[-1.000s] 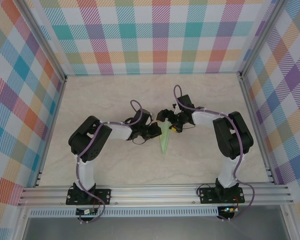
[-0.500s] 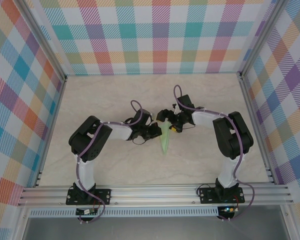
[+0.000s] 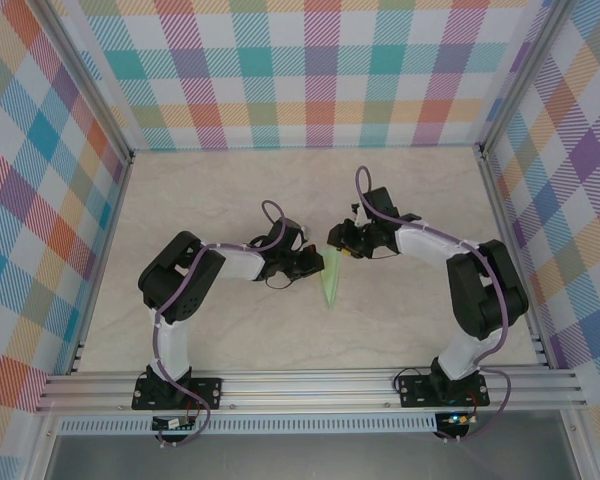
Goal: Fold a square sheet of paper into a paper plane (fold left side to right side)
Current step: Fold the wing for the fifth time at the center of the table.
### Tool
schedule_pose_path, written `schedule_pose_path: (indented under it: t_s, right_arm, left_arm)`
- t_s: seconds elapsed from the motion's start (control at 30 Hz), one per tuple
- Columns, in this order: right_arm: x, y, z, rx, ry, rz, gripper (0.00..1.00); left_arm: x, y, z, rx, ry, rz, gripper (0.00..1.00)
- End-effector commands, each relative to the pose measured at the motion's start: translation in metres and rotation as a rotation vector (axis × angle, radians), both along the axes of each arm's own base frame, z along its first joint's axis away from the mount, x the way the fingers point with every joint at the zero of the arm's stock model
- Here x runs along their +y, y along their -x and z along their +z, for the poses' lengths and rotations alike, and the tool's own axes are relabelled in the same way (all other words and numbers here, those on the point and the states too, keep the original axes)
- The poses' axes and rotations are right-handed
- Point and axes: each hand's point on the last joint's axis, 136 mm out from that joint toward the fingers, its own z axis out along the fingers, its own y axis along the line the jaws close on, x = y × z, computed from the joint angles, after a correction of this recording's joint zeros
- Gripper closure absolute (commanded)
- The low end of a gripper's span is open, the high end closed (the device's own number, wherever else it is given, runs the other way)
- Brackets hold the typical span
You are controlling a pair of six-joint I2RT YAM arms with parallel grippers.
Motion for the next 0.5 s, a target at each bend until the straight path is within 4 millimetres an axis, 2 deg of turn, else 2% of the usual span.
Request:
schedule_pose_path:
  t_s: [0.0, 0.1, 0.47]
  right_arm:
    - [0.007, 0.018, -0.019, 0.071, 0.004, 0.039, 0.73]
    - [0.010, 0.020, -0.028, 0.092, 0.011, 0.040, 0.77]
    - [0.007, 0.024, -0.053, 0.138, 0.066, 0.051, 0.79]
  left_arm:
    - [0.005, 0.006, -0.016, 0.029, -0.045, -0.008, 1.00]
    - [0.006, 0.006, -0.017, 0.031, -0.048, -0.008, 1.00]
    - [0.005, 0.006, -0.016, 0.031, -0.048, -0.013, 1.00]
